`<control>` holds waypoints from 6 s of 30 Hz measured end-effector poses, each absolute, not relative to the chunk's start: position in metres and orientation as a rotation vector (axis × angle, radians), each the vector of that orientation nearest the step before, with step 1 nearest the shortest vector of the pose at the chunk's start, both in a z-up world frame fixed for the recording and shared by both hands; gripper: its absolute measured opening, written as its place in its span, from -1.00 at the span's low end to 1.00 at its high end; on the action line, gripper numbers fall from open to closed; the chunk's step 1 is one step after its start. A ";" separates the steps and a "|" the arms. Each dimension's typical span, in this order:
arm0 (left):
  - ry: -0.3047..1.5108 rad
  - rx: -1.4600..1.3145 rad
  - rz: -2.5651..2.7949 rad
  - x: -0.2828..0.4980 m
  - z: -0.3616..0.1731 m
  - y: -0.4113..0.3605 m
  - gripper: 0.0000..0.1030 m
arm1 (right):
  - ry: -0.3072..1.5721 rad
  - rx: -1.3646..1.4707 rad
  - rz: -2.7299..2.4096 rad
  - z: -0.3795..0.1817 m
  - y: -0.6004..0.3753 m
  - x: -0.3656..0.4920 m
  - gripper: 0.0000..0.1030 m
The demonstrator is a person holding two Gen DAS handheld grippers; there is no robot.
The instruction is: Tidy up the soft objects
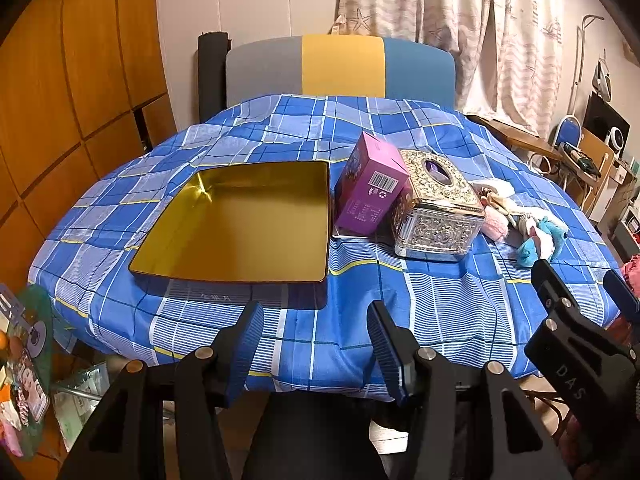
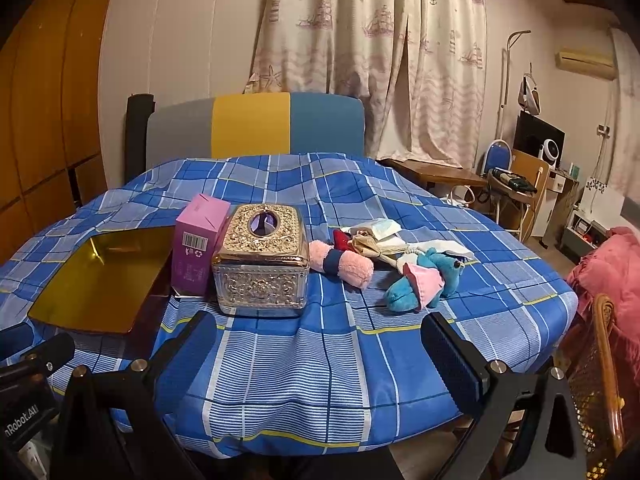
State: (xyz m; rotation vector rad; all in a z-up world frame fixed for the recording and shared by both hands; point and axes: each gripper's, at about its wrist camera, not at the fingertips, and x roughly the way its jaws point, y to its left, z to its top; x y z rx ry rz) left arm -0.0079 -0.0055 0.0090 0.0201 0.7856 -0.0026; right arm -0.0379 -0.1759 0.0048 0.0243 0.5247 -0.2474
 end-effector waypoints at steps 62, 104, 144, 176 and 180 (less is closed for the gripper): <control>1.035 0.003 -0.748 0.110 -0.056 -0.227 0.06 | 0.711 0.542 -0.458 -0.078 -0.438 -0.021 1.00; 1.019 0.188 -0.664 0.100 -0.108 -0.221 -0.67 | 0.805 0.565 -0.238 -0.101 -0.460 0.145 0.72; 0.924 0.044 -0.729 0.105 -0.068 -0.186 -0.34 | 0.832 0.534 -0.185 -0.096 -0.428 0.059 -0.33; 1.010 -0.172 -0.074 0.268 -0.073 0.165 -0.32 | 0.781 0.263 0.347 -0.013 -0.177 0.061 -0.33; 1.035 -0.159 -0.038 0.294 -0.086 0.179 -0.24 | 0.799 0.232 0.395 -0.014 -0.148 0.070 -0.33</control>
